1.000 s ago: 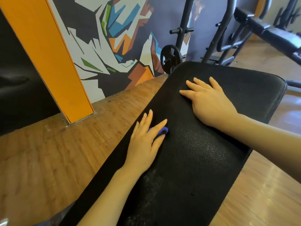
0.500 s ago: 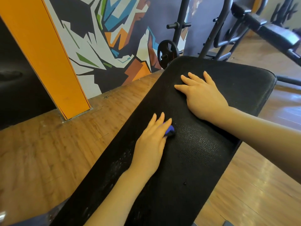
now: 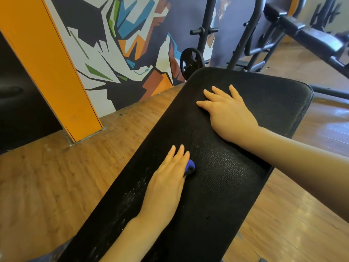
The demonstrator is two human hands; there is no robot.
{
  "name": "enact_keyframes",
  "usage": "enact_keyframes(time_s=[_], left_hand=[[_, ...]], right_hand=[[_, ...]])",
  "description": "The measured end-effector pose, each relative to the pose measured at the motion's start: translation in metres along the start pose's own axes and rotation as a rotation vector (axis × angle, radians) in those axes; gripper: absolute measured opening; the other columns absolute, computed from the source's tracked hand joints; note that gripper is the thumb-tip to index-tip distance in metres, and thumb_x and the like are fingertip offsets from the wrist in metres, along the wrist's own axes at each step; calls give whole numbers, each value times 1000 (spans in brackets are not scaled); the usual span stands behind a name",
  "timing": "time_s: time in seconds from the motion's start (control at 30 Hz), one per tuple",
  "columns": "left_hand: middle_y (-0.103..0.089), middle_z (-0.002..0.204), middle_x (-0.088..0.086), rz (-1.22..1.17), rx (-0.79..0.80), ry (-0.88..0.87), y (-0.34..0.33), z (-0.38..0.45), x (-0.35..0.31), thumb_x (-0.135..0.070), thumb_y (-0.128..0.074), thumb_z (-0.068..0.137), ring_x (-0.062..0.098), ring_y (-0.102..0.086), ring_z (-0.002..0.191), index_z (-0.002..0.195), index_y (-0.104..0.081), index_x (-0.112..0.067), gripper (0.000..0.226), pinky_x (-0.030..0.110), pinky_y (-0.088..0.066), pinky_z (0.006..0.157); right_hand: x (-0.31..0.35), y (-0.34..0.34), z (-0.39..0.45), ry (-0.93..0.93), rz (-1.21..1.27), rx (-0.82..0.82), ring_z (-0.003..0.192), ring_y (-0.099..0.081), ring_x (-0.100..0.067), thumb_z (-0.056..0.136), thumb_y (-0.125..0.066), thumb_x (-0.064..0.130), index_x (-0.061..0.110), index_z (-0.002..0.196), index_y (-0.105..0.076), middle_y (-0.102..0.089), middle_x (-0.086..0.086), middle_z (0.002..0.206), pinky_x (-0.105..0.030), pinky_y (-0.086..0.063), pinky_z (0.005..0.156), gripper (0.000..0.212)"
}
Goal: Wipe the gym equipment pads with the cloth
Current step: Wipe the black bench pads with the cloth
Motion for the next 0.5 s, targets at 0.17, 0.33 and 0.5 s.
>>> enact_keyframes(time_s=[0.17,0.33,0.5], left_hand=[[-43,149,11,-34,-76,-14,-9,78,-27,-5,-59,92,24,-31,142,140,-46,-6,50,38,-32,110],[-22,158,-5,-55,48,5,-5,33,-21,-9,-54,95,4,-7,143,148,-26,-21,61,28,-17,115],[-44,148,1,-1,61,-106,2,-44,-8,-1,-74,72,13,-28,141,143,-37,-17,82,41,-36,105]], right_hand=[[0,-3,4,19,-30,5,147,-11,-26,97,-44,20,24,144,-41,-26,-8,156,-54,0,116,46],[-3,2,1,3,0,13,147,-11,-25,99,-36,16,24,145,-39,-26,-7,157,-52,1,116,47],[-2,2,0,-5,17,23,147,-11,-25,99,-31,20,25,144,-40,-26,-7,157,-53,2,116,46]])
Point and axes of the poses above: each hand's wrist, its own z-axis towards the middle knuckle, its own y-axis out of the back of the hand, x = y × z, the point moved 5 cm from there along z, towards the middle knuckle
